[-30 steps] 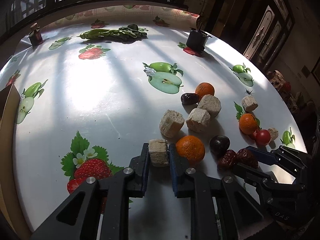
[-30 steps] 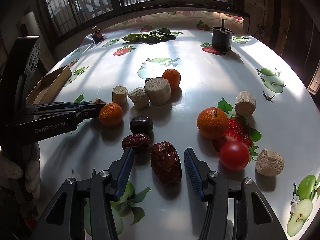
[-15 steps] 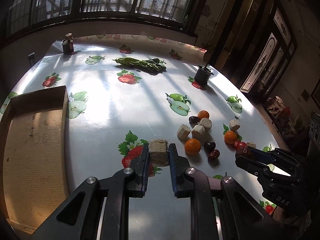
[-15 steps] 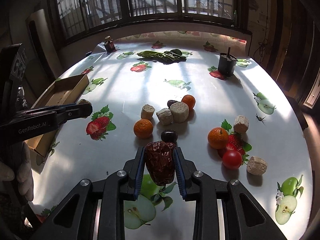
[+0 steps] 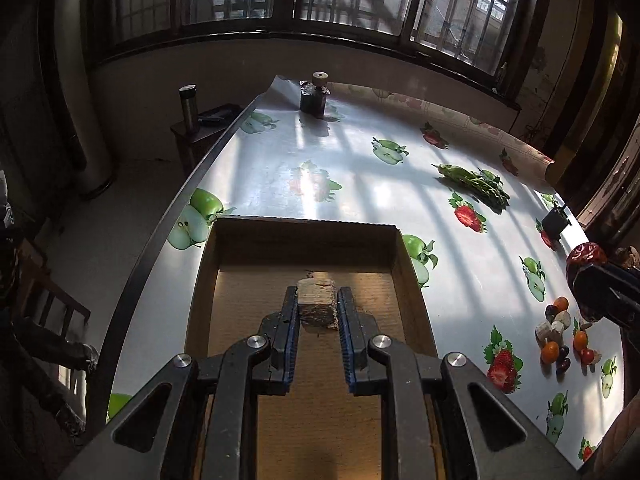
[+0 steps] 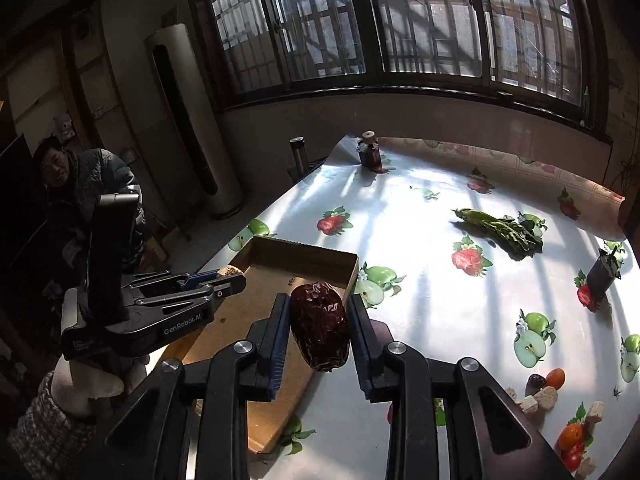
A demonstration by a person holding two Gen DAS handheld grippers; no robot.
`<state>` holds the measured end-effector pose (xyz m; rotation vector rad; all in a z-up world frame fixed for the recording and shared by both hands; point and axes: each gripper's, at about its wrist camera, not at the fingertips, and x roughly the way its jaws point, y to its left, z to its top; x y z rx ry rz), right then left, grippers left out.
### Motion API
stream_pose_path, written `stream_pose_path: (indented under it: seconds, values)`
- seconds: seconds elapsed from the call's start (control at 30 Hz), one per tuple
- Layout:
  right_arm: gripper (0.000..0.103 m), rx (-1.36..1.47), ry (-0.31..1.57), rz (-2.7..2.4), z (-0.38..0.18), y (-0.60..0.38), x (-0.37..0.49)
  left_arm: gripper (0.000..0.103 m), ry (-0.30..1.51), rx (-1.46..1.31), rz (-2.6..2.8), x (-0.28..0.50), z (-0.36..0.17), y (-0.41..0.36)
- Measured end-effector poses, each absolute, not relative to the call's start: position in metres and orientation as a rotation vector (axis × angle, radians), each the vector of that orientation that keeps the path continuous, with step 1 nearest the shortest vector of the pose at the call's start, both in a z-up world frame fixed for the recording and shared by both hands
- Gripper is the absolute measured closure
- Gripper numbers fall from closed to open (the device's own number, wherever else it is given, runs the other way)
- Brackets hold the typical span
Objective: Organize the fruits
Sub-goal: 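Carry the cube and date into the cardboard box and open both tools, then move both open tools back to the fruit cluster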
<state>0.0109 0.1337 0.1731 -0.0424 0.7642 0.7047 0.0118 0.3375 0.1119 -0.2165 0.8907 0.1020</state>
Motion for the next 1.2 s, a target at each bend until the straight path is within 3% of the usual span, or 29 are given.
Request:
stream_pose_path:
  seconds: [0.27,0.47,0.57,0.63,0.67,0.83,1.2]
  values:
    - [0.072,-0.016,1.006,0.684,0.064,0.218,0.084,0.085,1.008,-0.321,0.126,0.049,0.048,0.372]
    - [0.071,-0.048,1.041,0.664,0.031,0.239,0.103,0.083,1.034,-0.334,0.152,0.060,0.031,0.379]
    - [0.069,-0.047,1.042,0.658,0.028,0.242,0.108,0.065,1.023,-0.352,0.153,0.062,0.030,0.381]
    - [0.051,-0.033,1.025,0.647,0.031,0.238,0.108,0.063,1.012,-0.358,0.166,0.057,0.032,0.382]
    - [0.049,-0.024,1.013,0.644,0.034,0.235,0.107,0.063,1.008,-0.362,0.170,0.054,0.034,0.382]
    - [0.049,0.030,0.958,0.634,0.059,0.204,0.091,0.055,0.952,-0.376,0.130,0.023,0.046,0.361]
    - [0.049,0.104,0.902,0.597,0.088,0.118,0.038,0.055,1.057,-0.263,0.060,-0.001,0.026,0.309]
